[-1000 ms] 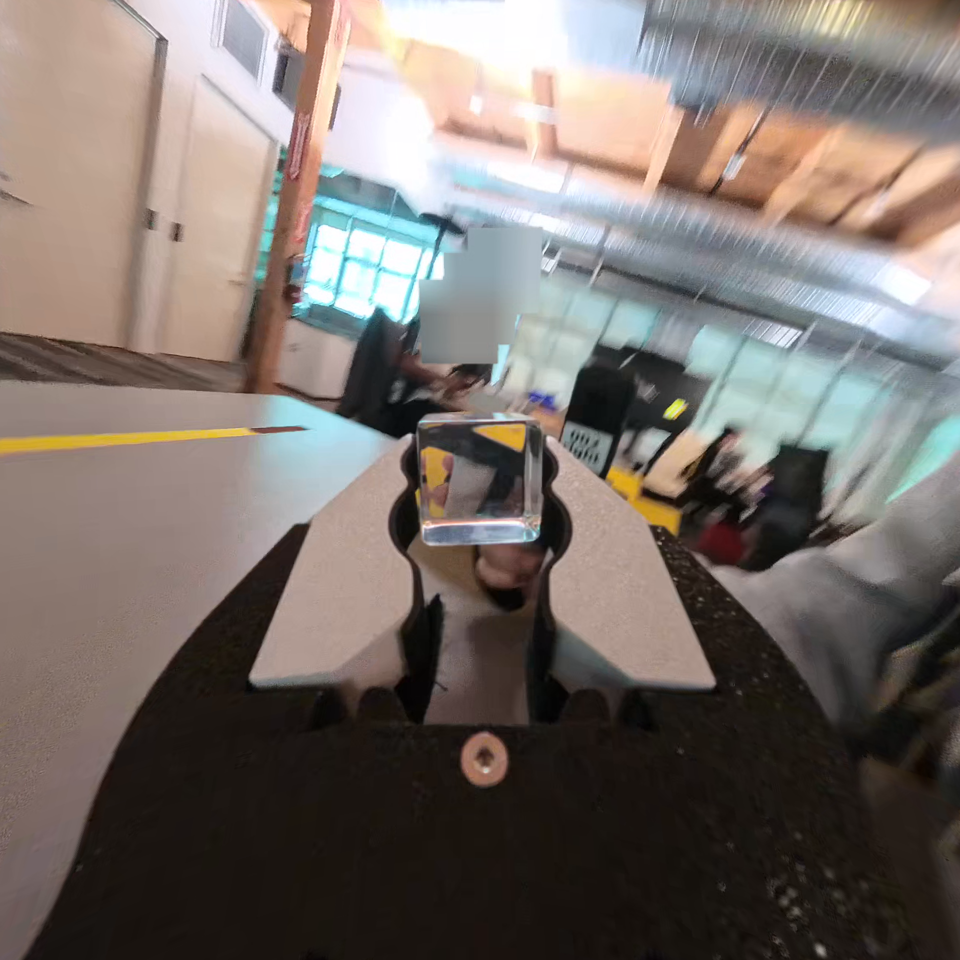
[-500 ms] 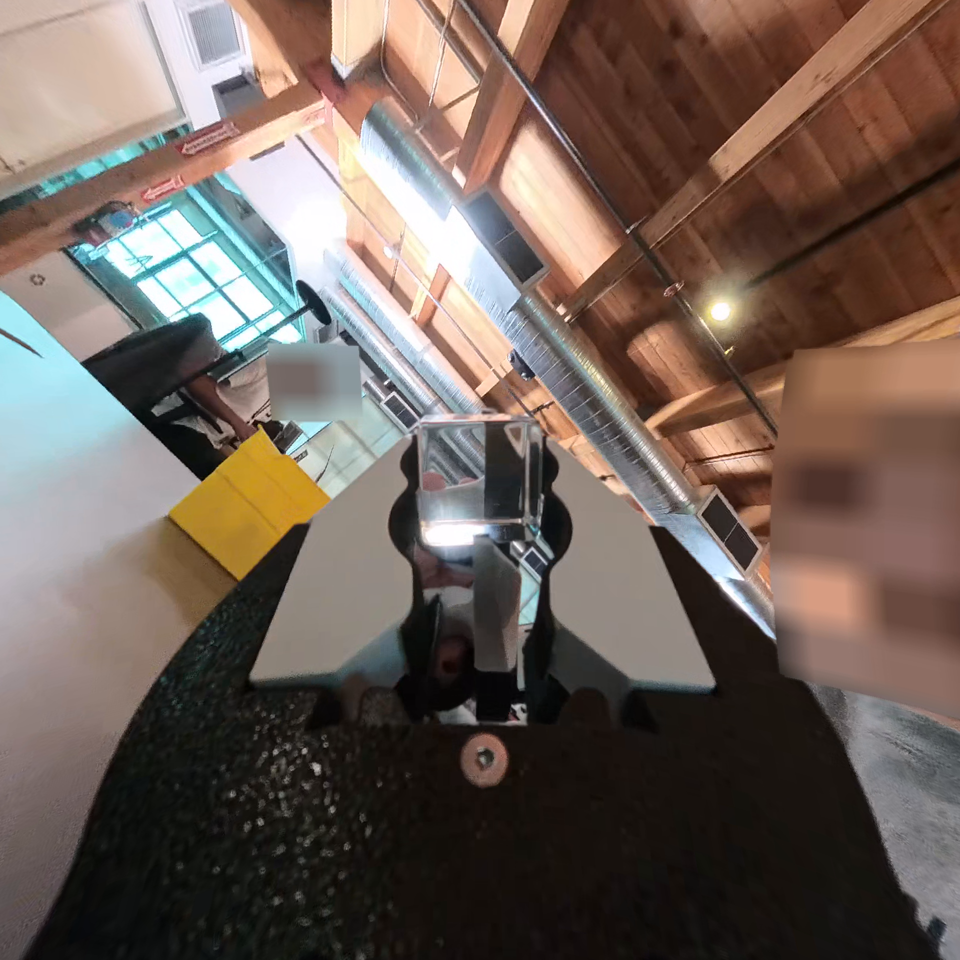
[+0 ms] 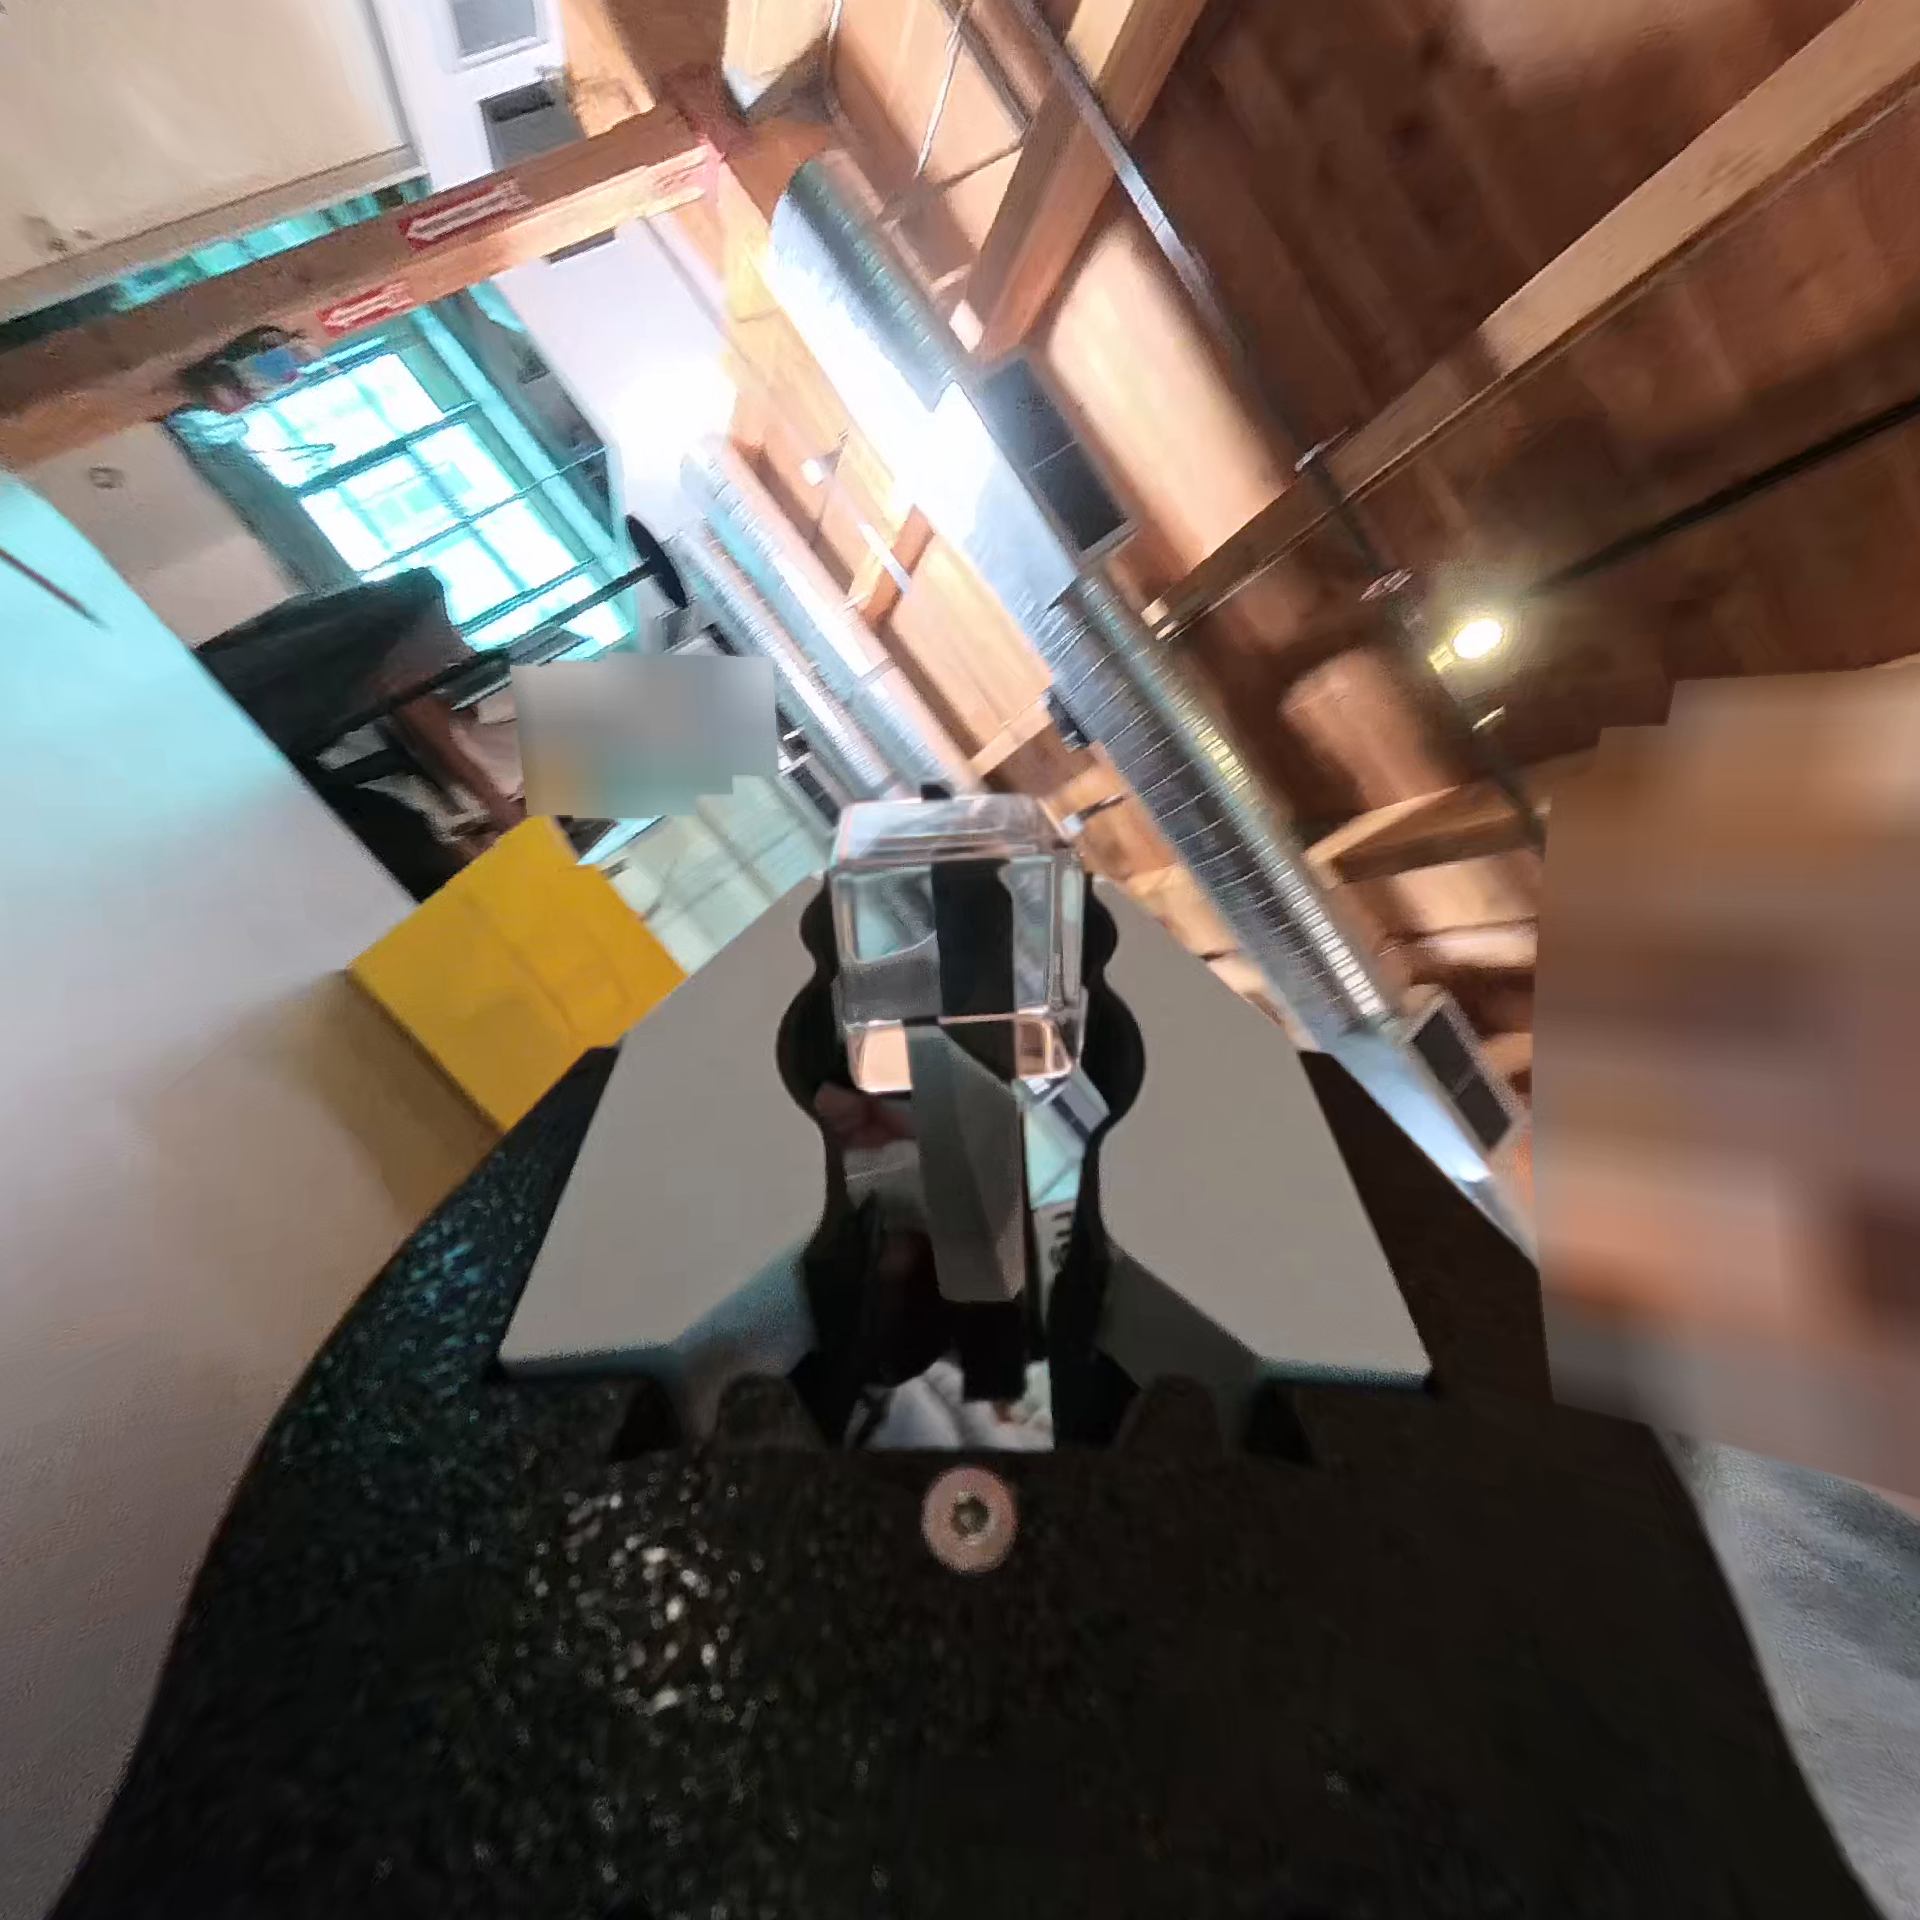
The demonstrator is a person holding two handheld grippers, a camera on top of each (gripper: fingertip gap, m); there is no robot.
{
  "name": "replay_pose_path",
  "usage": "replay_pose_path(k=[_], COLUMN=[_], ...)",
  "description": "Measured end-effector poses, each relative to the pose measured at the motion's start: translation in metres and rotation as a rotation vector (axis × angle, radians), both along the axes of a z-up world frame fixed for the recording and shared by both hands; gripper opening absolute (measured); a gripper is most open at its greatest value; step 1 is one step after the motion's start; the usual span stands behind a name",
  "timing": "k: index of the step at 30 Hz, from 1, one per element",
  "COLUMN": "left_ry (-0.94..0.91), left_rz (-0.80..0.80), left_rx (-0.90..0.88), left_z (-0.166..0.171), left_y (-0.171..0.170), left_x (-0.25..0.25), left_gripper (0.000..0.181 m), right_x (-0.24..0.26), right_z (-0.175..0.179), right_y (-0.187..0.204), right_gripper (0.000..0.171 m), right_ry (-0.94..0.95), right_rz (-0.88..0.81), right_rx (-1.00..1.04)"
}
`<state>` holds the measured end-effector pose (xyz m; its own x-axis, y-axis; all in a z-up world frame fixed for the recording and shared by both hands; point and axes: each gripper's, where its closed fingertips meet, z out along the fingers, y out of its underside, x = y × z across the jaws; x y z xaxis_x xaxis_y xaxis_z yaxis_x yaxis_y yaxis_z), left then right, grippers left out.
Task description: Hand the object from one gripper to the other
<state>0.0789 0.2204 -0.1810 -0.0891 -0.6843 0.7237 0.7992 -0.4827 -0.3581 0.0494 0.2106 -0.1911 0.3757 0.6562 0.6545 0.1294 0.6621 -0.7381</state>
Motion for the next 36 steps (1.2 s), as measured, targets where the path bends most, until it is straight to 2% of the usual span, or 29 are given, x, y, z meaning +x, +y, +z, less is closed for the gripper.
replay_pose_path(k=[3,6,10,14,16,19,22,24,26,29,32,36], left_ry=[0.227,0.503,0.842,1.401,1.588,1.790,1.895,1.941,1.979,2.003,1.991,1.836], left_rz=[0.071,0.159,0.363,0.612,0.717,0.762,0.782,0.791,0.741,0.743,0.785,0.835], left_rx=[0.036,0.108,0.276,0.535,0.655,0.761,0.845,0.873,0.895,0.834,0.737,0.576], left_z=[-0.007,-0.014,-0.014,-0.033,-0.040,-0.053,-0.059,-0.061,-0.069,-0.071,-0.068,-0.053], left_y=[0.001,0.002,0.002,0.005,0.005,0.007,0.007,0.005,0.004,0.009,0.015,0.019], left_x=[0.003,0.006,0.001,0.004,0.010,0.018,0.021,0.020,0.023,0.018,0.007,-0.012], left_gripper=[0.047,0.055,0.082,0.114,0.113,0.105,0.084,0.064,0.046,0.045,0.045,0.045], right_x=[0.000,0.002,0.009,0.014,0.015,0.014,0.011,0.009,0.007,0.004,0.002,0.010], right_z=[-0.004,-0.006,-0.013,-0.024,-0.028,-0.040,-0.055,-0.060,-0.063,-0.068,-0.057,-0.025], right_y=[0.003,0.008,0.021,0.021,0.020,0.007,-0.005,-0.014,-0.018,-0.013,-0.006,0.011], right_gripper=[0.052,0.051,0.051,0.051,0.050,0.051,0.051,0.051,0.051,0.051,0.054,0.059], right_ry=[-0.007,0.022,0.043,0.028,0.027,-0.074,-0.180,-0.233,-0.253,-0.250,-0.168,0.029], right_rz=[0.067,0.179,0.311,0.495,0.542,0.614,0.636,0.658,0.660,0.609,0.598,0.557], right_rx=[-0.123,-0.336,-0.663,-1.025,-1.145,-1.274,-1.326,-1.334,-1.325,-1.280,-1.195,-0.996])
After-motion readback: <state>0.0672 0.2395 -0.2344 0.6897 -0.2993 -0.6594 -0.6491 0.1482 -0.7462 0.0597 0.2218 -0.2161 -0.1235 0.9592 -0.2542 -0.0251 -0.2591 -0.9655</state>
